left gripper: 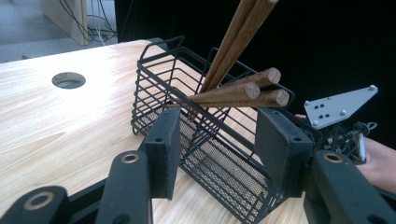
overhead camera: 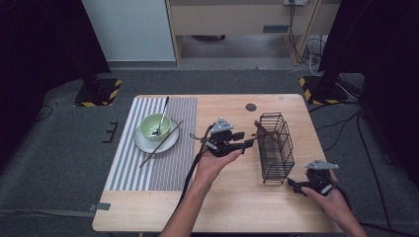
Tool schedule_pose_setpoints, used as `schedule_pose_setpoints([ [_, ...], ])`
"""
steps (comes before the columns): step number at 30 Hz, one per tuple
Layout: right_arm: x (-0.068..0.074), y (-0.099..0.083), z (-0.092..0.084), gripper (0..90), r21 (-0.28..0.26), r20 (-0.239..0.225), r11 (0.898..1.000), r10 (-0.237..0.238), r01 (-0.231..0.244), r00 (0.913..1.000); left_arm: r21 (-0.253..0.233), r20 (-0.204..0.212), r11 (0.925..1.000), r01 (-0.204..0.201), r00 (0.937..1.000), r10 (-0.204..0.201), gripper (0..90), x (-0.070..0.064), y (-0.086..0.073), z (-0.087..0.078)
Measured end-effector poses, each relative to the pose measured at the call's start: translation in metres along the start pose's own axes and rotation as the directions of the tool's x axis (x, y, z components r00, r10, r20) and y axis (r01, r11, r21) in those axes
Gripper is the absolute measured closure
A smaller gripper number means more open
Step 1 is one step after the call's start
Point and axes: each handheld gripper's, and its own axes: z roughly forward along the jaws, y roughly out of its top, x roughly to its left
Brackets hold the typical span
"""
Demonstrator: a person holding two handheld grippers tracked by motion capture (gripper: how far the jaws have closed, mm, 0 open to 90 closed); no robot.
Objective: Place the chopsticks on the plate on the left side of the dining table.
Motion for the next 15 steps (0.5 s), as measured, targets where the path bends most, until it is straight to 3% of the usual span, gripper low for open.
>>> schedule_pose_setpoints([
  [15, 0.0000, 0.0000, 0.0000, 0.6, 0.000, 0.000, 1.000, 0.000, 0.000, 1.0000, -0.027, -0.028, 0.9994, 0.021, 0.9994, -0.022, 56.2, 0.0039, 0.0090, 0.0031],
])
